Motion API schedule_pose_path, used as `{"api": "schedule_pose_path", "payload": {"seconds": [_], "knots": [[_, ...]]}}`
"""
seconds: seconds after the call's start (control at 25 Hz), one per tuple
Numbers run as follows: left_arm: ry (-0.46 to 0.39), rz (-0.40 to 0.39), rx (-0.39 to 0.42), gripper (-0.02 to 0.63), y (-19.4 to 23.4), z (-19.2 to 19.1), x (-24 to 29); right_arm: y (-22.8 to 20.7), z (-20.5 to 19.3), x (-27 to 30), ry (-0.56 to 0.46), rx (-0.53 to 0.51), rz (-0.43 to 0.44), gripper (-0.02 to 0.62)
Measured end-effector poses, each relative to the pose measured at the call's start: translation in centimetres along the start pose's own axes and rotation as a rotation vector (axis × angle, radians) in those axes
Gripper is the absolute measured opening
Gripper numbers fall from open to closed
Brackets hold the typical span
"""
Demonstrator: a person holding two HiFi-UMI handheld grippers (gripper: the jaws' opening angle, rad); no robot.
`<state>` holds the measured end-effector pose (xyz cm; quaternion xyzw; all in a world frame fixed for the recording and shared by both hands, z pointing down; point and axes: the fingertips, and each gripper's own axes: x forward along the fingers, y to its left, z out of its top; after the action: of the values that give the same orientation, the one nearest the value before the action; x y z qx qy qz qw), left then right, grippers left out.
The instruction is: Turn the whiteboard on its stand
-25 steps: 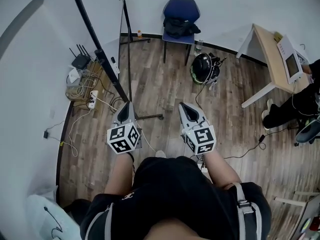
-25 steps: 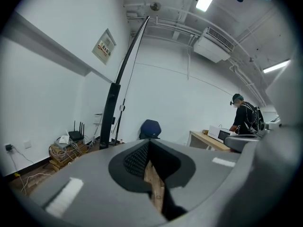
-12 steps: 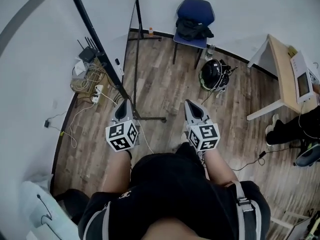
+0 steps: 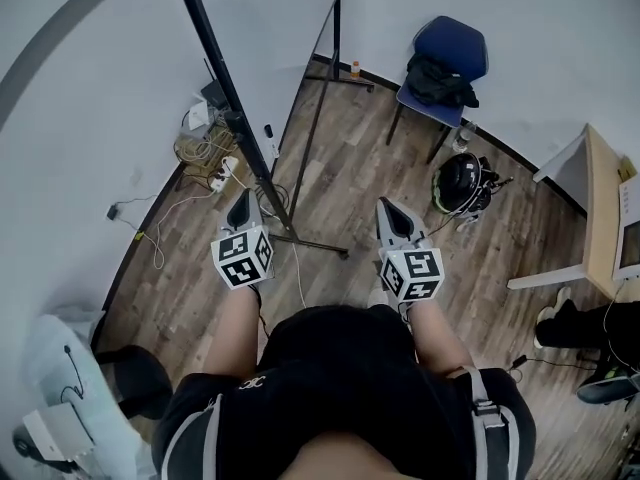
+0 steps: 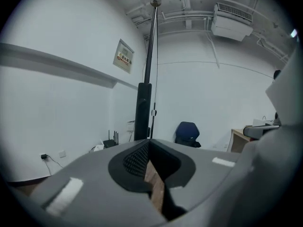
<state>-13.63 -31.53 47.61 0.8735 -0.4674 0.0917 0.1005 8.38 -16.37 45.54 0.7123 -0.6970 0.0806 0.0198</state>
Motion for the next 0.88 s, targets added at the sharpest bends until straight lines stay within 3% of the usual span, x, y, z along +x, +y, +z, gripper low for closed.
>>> {"api": "schedule_pose_path", "payload": {"seconds": [0.32,0.44,0.88], "knots": [[-0.06,0.029,0.005,0.005,1.9,2.1,2.9,-1.6,0.4,1.6,-0.008,0.008,0.0,-0.003],[-0.066,-0.013,-0.008,0.13,1.7,2.4,4.3,-2.2,0.7,2.1,-0.01,0.006,-0.005,-0.003],[-0.02,-0.014,0.02,0.199,2.7,2.1,9.0,-3.4,-0.4,0.9,0.014,0.006,-0.066,-0.003]]}}
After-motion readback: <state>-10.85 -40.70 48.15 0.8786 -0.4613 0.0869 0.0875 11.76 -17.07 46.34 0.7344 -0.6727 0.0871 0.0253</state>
